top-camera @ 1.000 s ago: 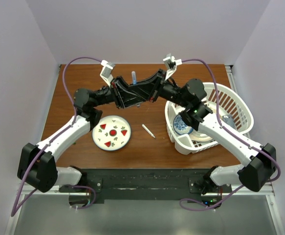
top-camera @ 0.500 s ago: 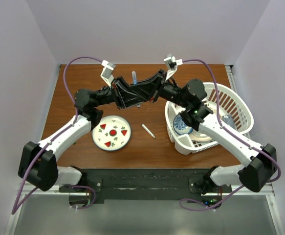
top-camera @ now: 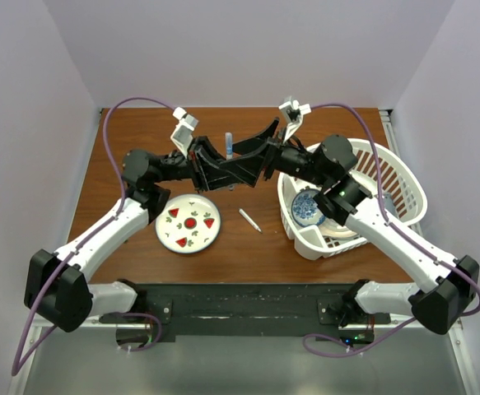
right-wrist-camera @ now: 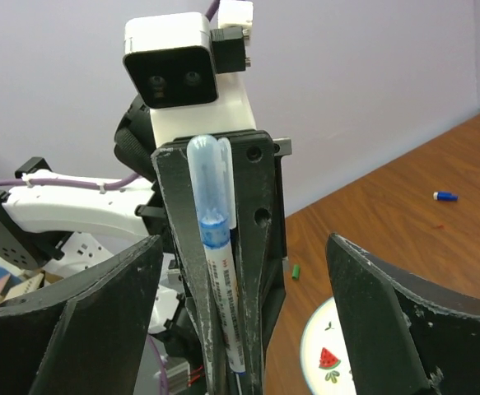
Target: Insert the pens into the pen caps
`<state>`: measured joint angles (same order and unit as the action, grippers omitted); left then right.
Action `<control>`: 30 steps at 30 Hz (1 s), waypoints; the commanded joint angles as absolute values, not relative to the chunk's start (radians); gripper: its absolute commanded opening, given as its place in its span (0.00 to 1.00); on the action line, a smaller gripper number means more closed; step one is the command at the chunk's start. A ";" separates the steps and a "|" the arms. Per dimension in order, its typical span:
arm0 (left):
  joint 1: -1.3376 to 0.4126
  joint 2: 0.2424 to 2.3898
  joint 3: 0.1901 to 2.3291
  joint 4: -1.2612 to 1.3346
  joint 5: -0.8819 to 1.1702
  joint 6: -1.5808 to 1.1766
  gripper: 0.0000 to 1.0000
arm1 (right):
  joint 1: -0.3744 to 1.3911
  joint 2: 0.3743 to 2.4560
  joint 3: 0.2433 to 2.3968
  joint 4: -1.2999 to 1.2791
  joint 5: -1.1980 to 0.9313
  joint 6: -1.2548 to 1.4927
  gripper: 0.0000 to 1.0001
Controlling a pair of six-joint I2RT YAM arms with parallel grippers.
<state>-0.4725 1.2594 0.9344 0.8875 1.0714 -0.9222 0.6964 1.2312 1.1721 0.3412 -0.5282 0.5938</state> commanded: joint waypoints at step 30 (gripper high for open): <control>-0.463 1.213 0.959 0.657 0.996 -0.680 0.00 | 0.736 1.266 1.128 0.325 -0.666 0.615 0.00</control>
